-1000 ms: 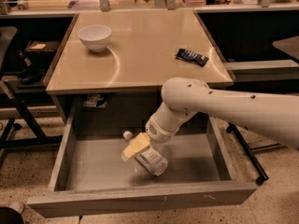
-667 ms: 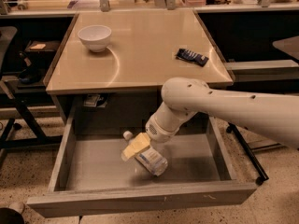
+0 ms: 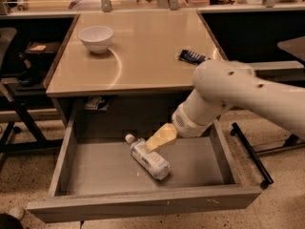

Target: Place blue plastic bottle into top drawer

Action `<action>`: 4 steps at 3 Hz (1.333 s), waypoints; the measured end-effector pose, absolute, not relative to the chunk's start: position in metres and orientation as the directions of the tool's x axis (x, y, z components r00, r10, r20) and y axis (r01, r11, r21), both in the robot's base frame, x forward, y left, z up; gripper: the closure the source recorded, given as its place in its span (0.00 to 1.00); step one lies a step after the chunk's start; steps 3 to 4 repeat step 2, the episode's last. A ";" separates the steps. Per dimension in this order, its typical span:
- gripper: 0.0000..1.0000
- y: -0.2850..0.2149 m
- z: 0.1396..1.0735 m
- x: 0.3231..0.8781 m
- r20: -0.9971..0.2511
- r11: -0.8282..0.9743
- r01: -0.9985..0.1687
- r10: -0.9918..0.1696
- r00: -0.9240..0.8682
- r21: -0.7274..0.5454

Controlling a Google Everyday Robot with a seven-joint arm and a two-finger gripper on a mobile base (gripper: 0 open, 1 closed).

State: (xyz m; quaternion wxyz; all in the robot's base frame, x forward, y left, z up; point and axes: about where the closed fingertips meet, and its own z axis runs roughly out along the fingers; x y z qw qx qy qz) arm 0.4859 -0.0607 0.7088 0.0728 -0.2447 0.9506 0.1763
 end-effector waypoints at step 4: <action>0.00 -0.120 0.840 0.454 -0.340 0.909 -0.401 -0.345 -0.875 0.110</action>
Offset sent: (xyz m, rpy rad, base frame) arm -0.0161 -0.0531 0.0774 -0.0871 -0.0965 -0.1263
